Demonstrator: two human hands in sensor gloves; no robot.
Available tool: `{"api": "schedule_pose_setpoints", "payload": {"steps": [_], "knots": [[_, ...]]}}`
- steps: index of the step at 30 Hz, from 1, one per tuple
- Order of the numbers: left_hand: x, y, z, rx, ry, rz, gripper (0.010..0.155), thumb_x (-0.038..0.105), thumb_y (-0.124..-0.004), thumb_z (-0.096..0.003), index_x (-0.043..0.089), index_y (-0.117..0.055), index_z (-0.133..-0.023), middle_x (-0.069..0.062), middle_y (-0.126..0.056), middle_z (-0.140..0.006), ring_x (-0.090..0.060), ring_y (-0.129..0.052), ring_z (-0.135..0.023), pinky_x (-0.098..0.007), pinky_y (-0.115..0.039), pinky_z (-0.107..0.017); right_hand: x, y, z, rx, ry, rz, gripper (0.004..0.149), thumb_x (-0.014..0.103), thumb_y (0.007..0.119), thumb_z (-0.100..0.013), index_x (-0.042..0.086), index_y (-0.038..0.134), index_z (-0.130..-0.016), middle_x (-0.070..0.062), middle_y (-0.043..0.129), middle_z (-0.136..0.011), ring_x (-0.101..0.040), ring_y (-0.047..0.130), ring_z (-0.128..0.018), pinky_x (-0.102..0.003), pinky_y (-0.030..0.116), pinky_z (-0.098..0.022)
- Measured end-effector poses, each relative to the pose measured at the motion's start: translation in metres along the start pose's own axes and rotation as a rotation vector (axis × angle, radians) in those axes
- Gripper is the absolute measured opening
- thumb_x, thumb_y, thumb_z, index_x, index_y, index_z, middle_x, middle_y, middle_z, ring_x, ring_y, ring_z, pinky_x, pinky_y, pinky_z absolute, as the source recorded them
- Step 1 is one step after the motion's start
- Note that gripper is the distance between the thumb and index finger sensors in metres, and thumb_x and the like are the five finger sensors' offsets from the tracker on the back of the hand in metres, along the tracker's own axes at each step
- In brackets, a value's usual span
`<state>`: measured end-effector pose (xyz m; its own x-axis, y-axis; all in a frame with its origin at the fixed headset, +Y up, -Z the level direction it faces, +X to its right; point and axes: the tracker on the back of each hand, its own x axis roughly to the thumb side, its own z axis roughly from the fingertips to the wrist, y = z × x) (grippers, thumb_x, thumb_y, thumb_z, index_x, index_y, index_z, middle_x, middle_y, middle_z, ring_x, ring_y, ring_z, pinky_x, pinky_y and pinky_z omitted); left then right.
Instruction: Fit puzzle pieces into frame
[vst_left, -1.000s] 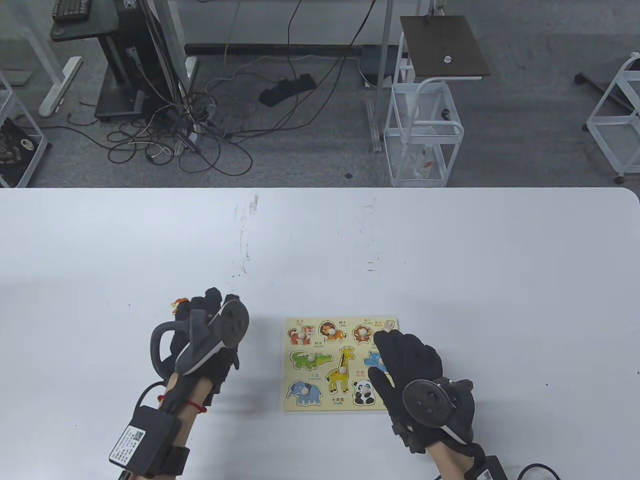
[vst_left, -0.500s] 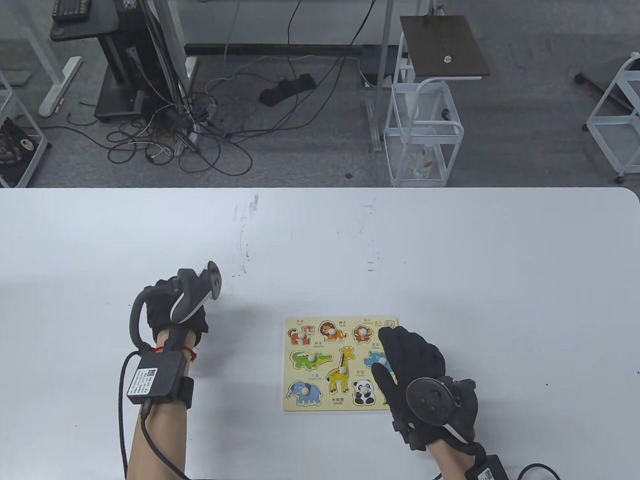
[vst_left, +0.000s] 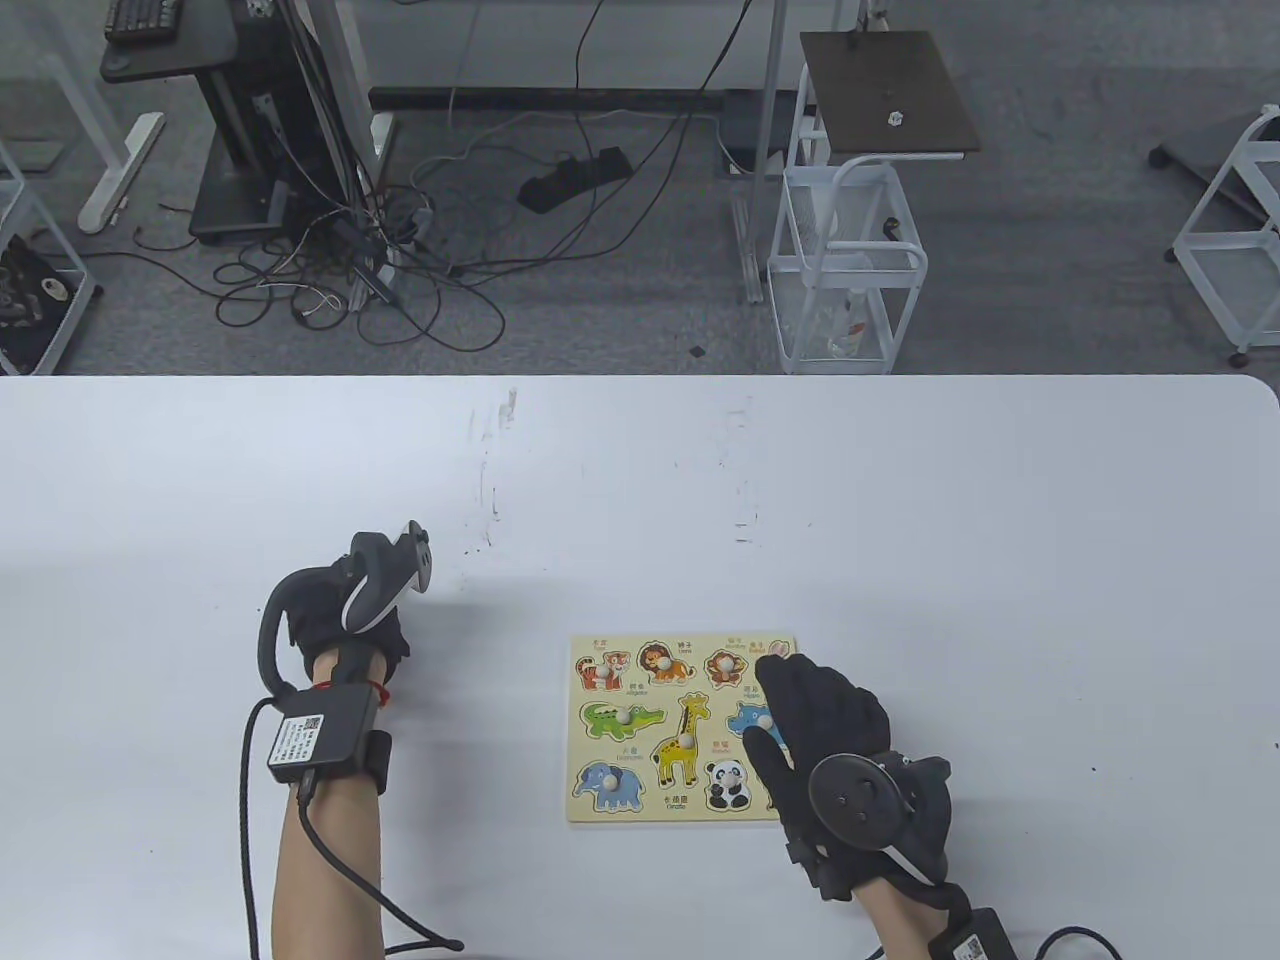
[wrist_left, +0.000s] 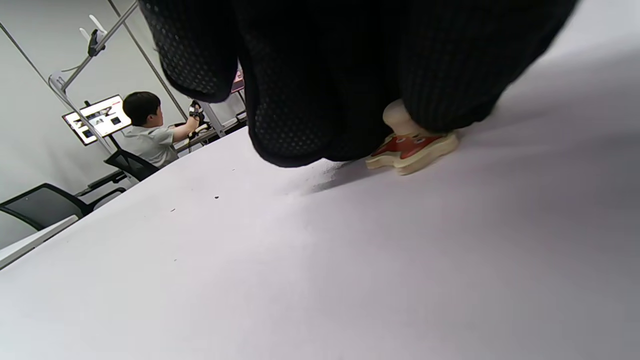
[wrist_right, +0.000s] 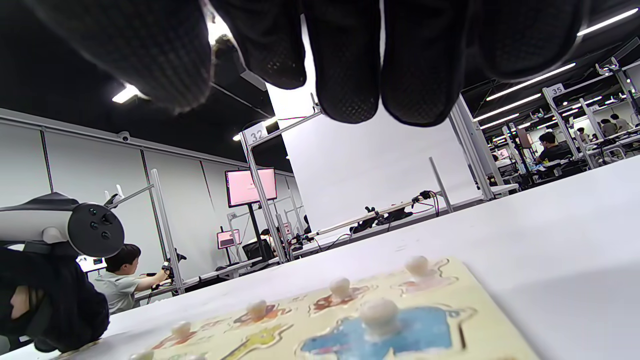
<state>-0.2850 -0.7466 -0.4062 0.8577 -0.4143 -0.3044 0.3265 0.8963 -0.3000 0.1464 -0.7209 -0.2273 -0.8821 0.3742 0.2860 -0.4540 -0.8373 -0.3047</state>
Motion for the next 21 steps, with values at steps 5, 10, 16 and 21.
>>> {"api": "schedule_pose_setpoints", "payload": {"steps": [5,10,16,21], "knots": [[-0.001,-0.001,-0.002,0.015,-0.012,0.008,0.045,0.043,-0.090,-0.0393,0.033,-0.088,-0.083,0.003,-0.104,-0.078,-0.015,-0.109,-0.066,-0.045,-0.081,-0.067,0.000,0.001,0.000,0.002,0.005,-0.005,0.068,0.050,0.079,-0.040,0.022,0.065,-0.100,-0.013,0.074,-0.096,-0.049,0.083,-0.082,-0.070,0.063,-0.058],[-0.008,0.011,0.011,0.077,-0.066,0.030,0.047,0.044,-0.090,-0.0386,0.034,-0.087,-0.084,0.003,-0.104,-0.079,-0.015,-0.109,-0.065,-0.045,-0.082,-0.066,0.003,0.005,0.001,0.017,-0.003,-0.009,0.068,0.051,0.079,-0.040,0.022,0.065,-0.100,-0.013,0.075,-0.096,-0.049,0.083,-0.081,-0.070,0.063,-0.057],[-0.014,0.067,0.068,0.240,-0.270,0.188,0.048,0.043,-0.094,-0.0375,0.033,-0.088,-0.084,0.002,-0.103,-0.080,-0.016,-0.109,-0.064,-0.045,-0.083,-0.065,0.007,0.011,0.002,0.065,-0.006,-0.067,0.067,0.050,0.079,-0.040,0.021,0.066,-0.099,-0.013,0.075,-0.096,-0.049,0.083,-0.082,-0.070,0.062,-0.058],[0.004,0.098,0.142,0.438,-0.497,0.235,0.048,0.042,-0.094,-0.0373,0.034,-0.088,-0.084,0.002,-0.103,-0.081,-0.016,-0.109,-0.064,-0.045,-0.083,-0.065,0.007,0.014,0.002,0.059,-0.006,-0.153,0.060,0.049,0.079,-0.040,0.020,0.077,-0.093,-0.011,0.080,-0.093,-0.048,0.087,-0.079,-0.071,0.064,-0.056]]}}
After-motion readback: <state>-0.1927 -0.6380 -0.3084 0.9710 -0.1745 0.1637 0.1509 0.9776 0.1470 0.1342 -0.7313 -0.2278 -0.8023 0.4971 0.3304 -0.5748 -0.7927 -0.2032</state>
